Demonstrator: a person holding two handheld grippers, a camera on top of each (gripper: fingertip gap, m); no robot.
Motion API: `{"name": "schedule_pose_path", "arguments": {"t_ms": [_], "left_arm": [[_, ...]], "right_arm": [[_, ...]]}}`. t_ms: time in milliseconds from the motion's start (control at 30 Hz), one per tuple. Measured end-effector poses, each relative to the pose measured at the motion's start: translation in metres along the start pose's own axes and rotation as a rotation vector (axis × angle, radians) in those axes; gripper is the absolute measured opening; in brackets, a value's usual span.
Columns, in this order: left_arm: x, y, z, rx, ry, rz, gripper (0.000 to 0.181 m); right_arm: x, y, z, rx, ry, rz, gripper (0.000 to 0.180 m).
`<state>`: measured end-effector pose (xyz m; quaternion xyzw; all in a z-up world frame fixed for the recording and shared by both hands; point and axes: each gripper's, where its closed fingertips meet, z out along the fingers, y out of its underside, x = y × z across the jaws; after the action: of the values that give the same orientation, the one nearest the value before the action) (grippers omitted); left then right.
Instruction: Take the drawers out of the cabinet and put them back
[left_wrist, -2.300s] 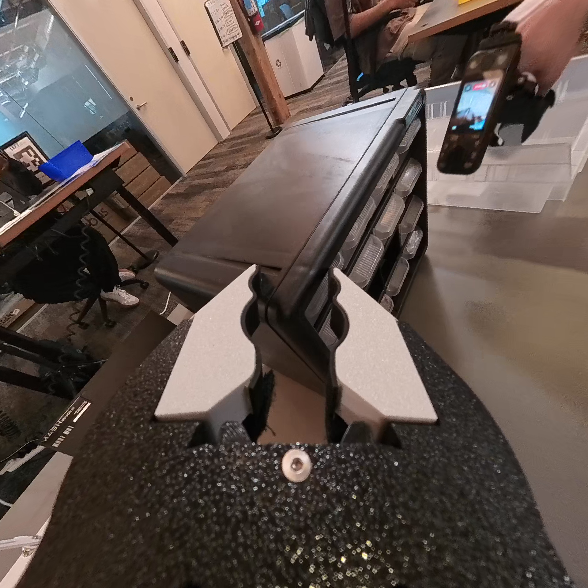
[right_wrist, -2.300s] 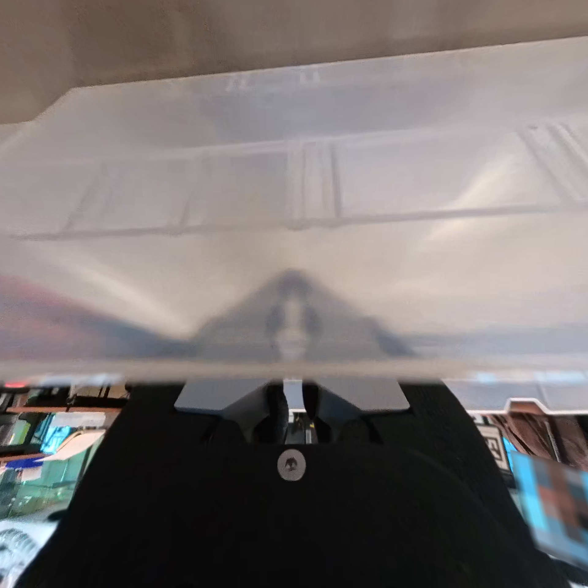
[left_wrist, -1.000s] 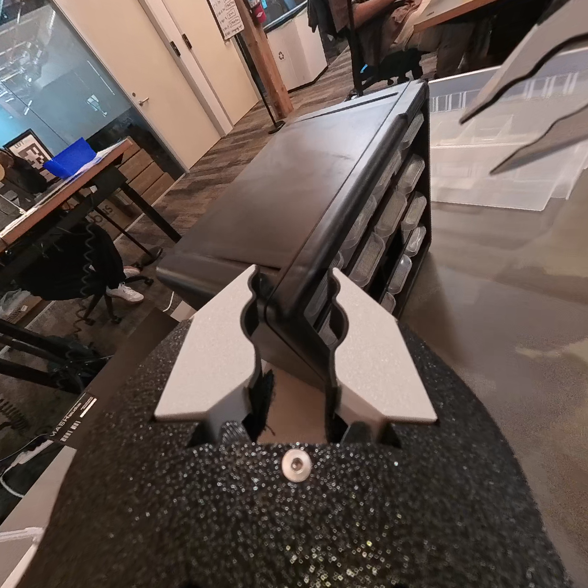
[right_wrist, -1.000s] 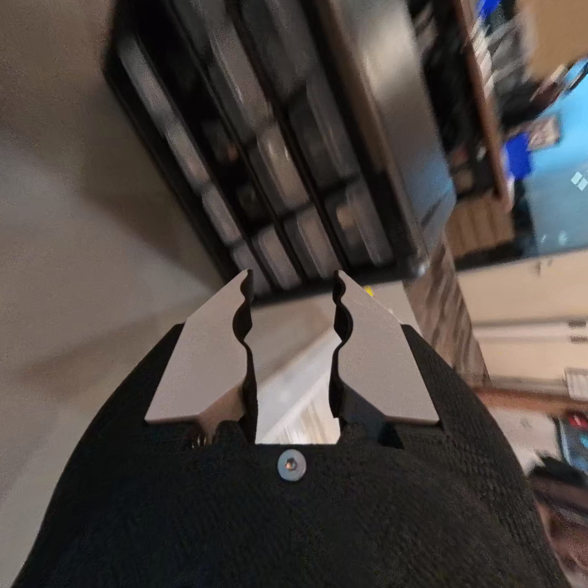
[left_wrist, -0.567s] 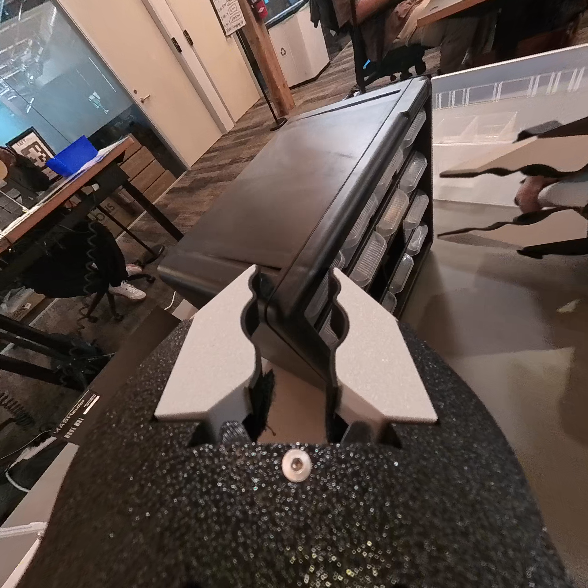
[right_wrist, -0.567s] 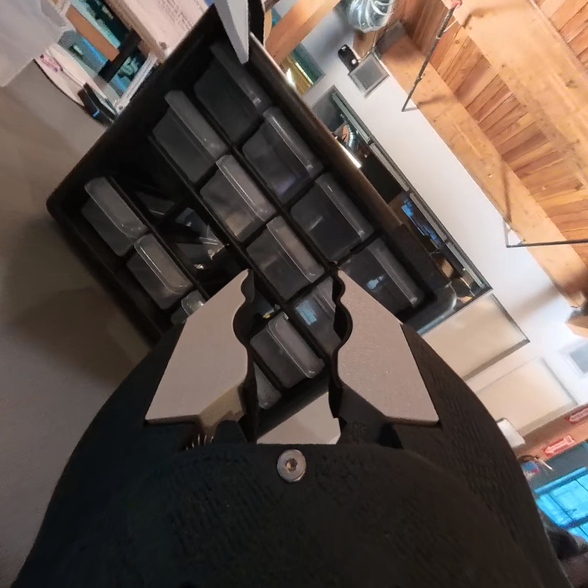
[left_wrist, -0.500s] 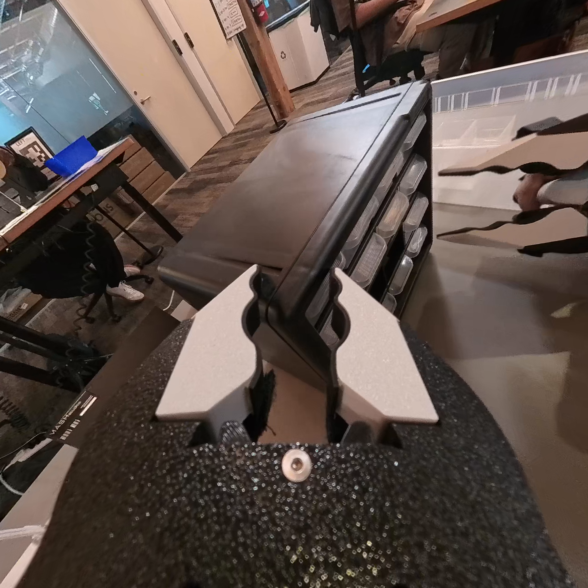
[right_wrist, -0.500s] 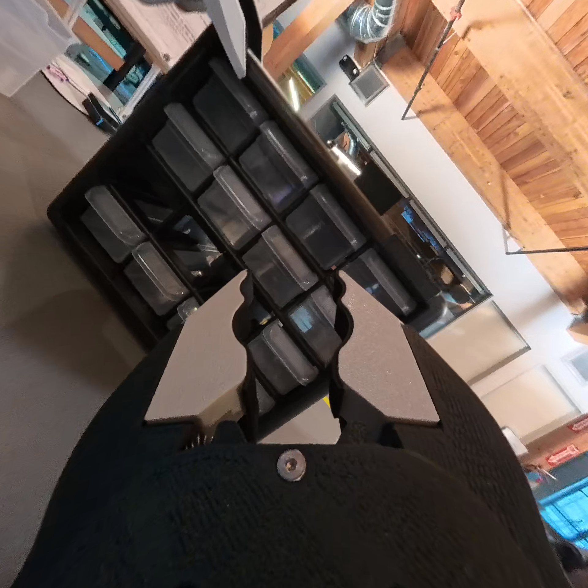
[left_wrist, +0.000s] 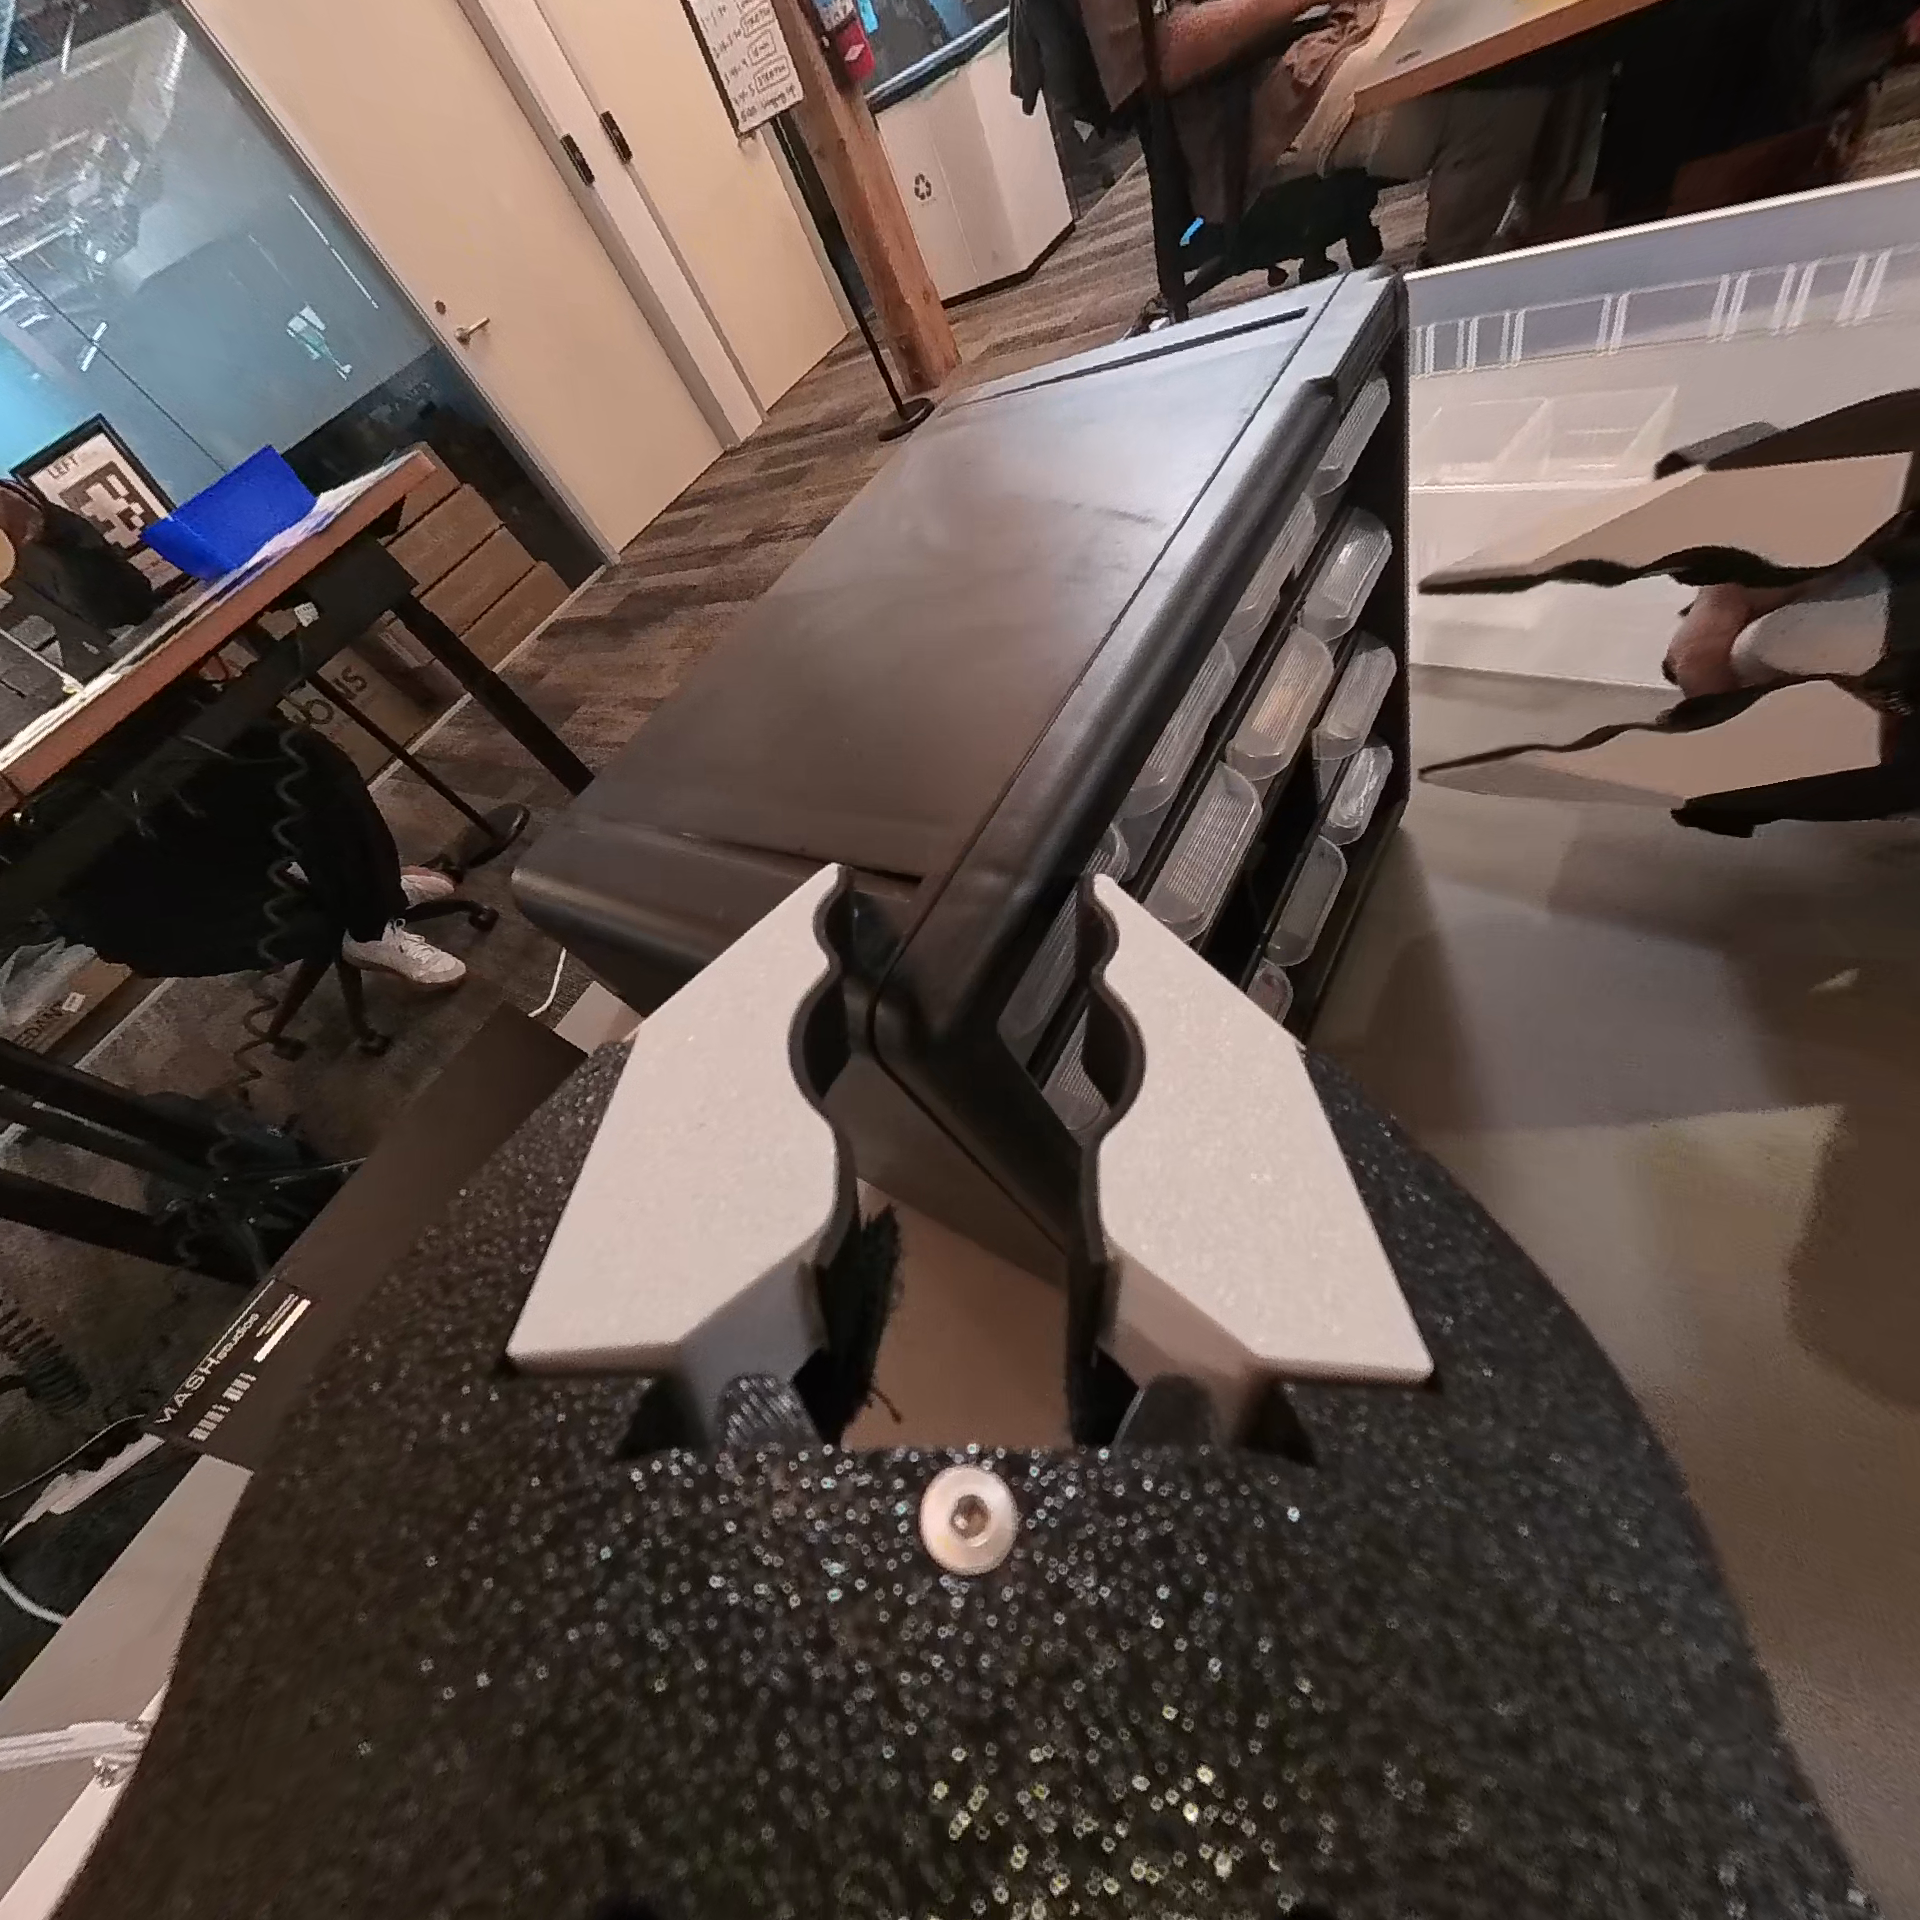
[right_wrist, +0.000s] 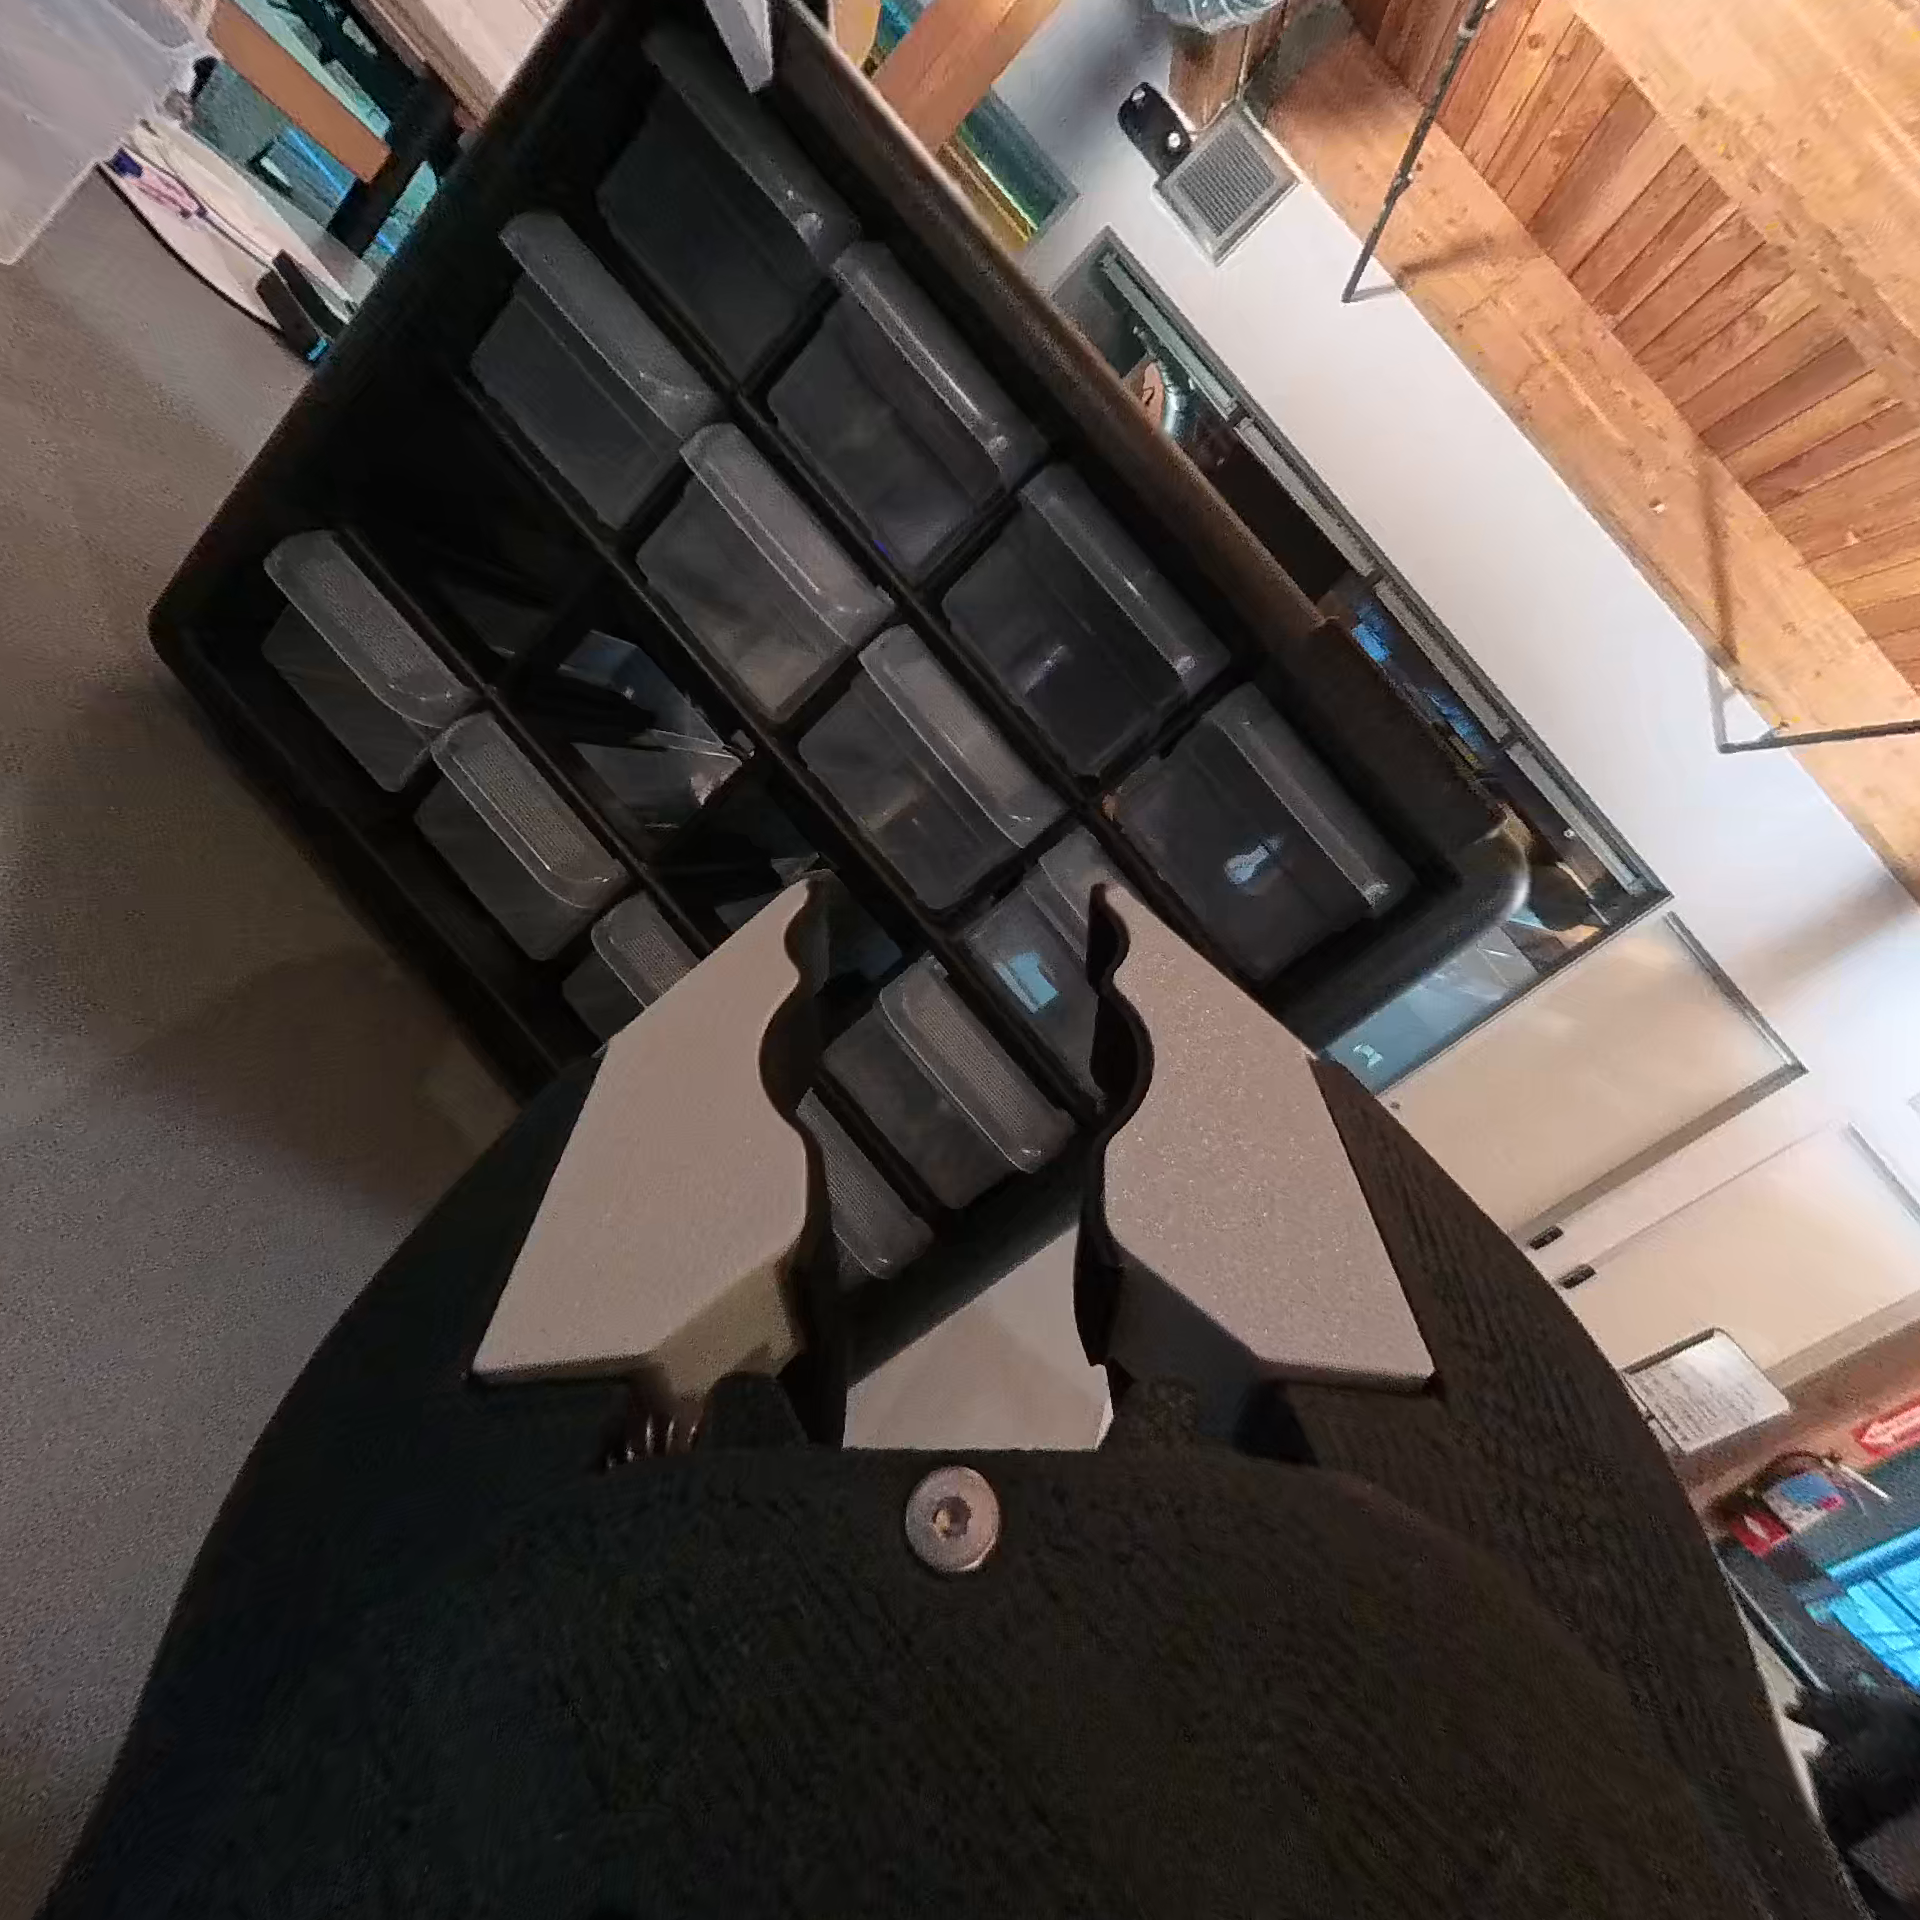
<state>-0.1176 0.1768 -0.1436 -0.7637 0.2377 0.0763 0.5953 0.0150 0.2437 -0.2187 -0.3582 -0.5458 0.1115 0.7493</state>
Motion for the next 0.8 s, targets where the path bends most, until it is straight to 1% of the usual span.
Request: {"name": "schedule_pose_path", "arguments": {"t_ms": [33,433,467,533,667,800], "left_arm": [[0.0,0.0,0.0,0.001,0.001,-0.001,0.04],[0.002,-0.001,0.005,0.005,0.016,-0.01,0.041],[0.002,-0.001,0.005,0.006,0.016,-0.01,0.041],[0.002,-0.001,0.005,0.008,0.018,-0.012,0.041],[0.002,-0.001,0.005,0.012,0.019,-0.012,0.041],[0.002,-0.001,0.005,0.018,0.023,-0.015,0.041]], "right_arm": [[-0.001,0.001,0.001,-0.003,-0.003,-0.005,0.049],[-0.011,0.014,-0.003,-0.065,-0.026,-0.087,0.048],[-0.013,0.015,-0.003,-0.072,-0.03,-0.102,0.047],[-0.016,0.016,-0.003,-0.08,-0.041,-0.144,0.034],[-0.015,0.02,-0.003,-0.112,-0.023,-0.209,0.034],[-0.012,0.037,-0.001,-0.191,-0.013,-0.327,0.034]]}}
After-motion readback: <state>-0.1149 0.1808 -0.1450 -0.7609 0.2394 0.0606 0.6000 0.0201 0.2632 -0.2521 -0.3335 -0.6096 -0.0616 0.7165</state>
